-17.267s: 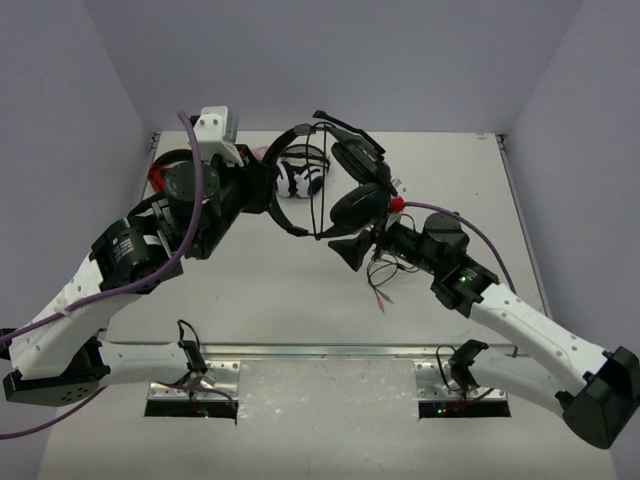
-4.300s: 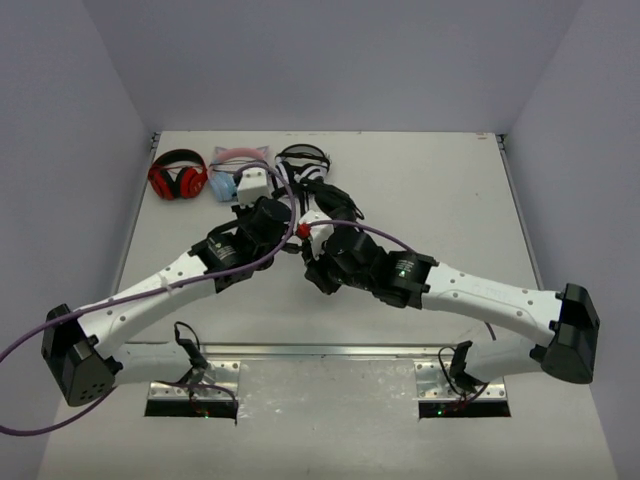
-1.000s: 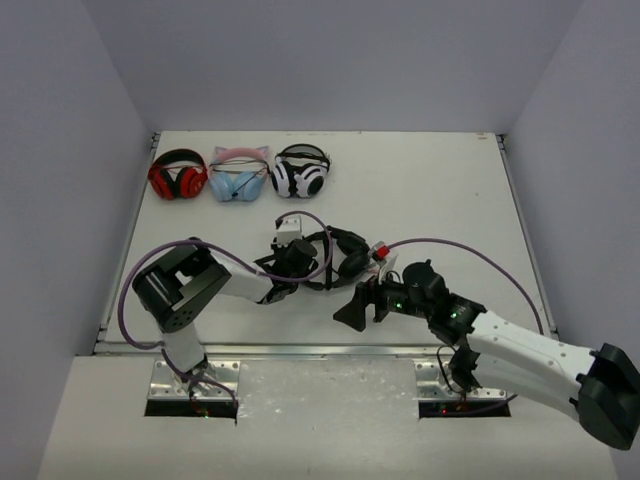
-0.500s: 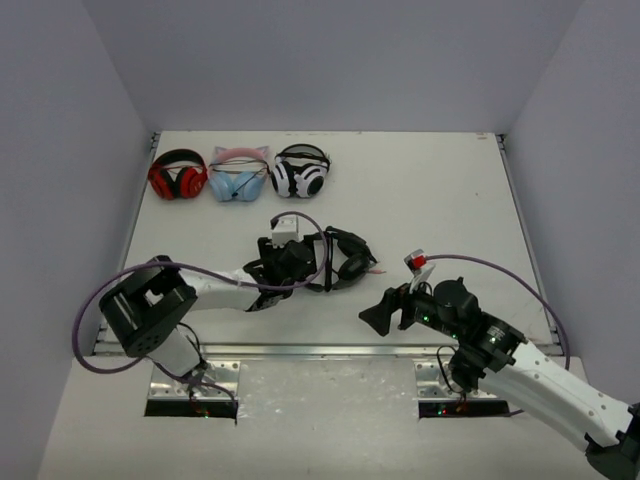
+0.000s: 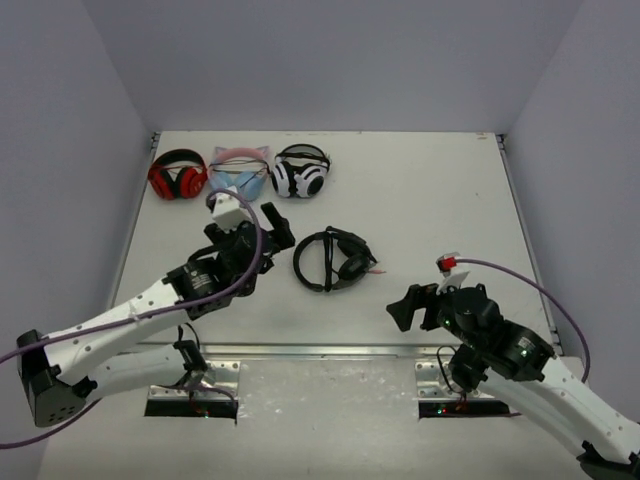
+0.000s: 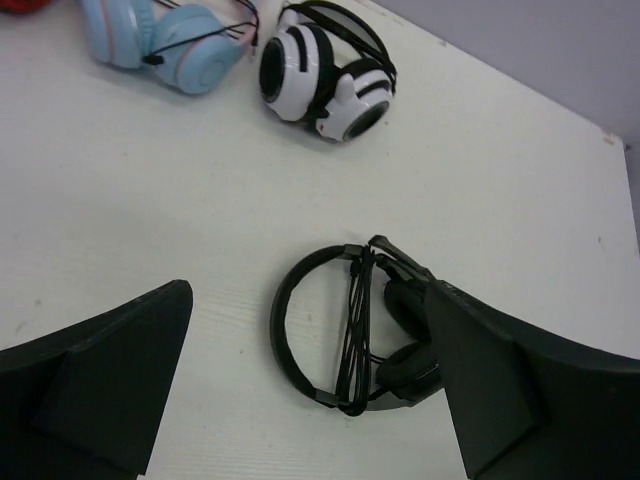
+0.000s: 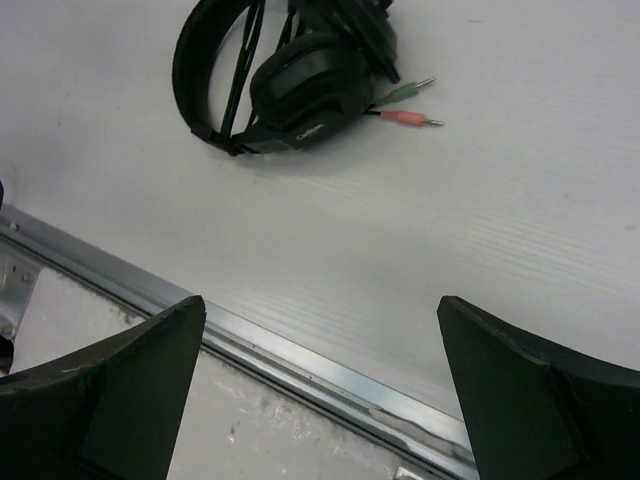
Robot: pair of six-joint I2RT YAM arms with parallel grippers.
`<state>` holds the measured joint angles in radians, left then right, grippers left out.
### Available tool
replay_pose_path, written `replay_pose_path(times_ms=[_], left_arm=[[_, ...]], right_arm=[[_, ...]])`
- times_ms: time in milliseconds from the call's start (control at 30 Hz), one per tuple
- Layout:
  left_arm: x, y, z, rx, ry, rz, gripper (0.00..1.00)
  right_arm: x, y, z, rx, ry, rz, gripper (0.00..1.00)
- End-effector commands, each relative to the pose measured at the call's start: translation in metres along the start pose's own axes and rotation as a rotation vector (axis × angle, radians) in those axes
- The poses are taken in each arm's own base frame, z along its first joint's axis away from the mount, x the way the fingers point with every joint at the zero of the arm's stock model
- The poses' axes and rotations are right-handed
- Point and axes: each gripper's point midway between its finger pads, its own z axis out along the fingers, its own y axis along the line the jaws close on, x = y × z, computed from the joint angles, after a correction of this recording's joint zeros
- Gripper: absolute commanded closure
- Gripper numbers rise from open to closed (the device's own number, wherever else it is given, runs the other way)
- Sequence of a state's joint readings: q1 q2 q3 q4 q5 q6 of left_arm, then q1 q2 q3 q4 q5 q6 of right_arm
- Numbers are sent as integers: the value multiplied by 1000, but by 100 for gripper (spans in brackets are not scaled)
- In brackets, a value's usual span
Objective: Wrap the headphones
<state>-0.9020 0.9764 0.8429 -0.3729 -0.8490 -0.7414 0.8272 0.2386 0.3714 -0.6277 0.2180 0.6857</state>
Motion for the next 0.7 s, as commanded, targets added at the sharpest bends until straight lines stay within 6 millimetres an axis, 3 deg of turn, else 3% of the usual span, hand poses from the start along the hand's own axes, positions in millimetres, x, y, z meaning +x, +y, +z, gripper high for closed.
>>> replay_pose_path(times_ms=[0, 67, 100, 167, 200, 233, 267, 300, 367, 400, 467, 567, 667], left_arm=[[-29, 68, -34, -259, -27, -64, 0], [-44, 84, -46, -302, -31, -50, 0], [-58, 100, -48, -336, -60, -39, 0], [-74, 107, -42, -339, -90, -55, 0], [-85, 134, -37, -416, -94, 9, 0], [-80, 128, -28, -352, -32, 4, 0], [-94, 145, -20, -399, -58, -34, 0], [-92, 151, -13, -400, -26, -15, 0], [-93, 165, -11, -436, -24, 28, 0], [-90, 175, -16, -465, -46, 36, 0], [-93, 180, -22, -453, -124, 18, 0], [-107, 167, -51, -296, -253, -54, 0], [-116, 181, -69, -335, -344, -85, 0]], right_arm=[[-46, -16, -33, 135, -131, 56, 1], [-53, -28, -49, 209, -132, 51, 1], [-70, -30, -61, 229, -182, 35, 1], [-76, -43, -74, 308, -187, 12, 1], [-90, -52, -86, 369, -233, -1, 1], [-94, -59, -93, 408, -236, -20, 1], [-90, -69, -100, 472, -201, -56, 1], [-99, -73, -111, 511, -225, -37, 1], [-103, -90, -129, 624, -233, -51, 1], [-108, -89, -134, 620, -243, -55, 1], [-114, -83, -129, 581, -259, -84, 1], [-114, -76, -117, 528, -254, -155, 1], [-113, -71, -108, 505, -252, -173, 1]])
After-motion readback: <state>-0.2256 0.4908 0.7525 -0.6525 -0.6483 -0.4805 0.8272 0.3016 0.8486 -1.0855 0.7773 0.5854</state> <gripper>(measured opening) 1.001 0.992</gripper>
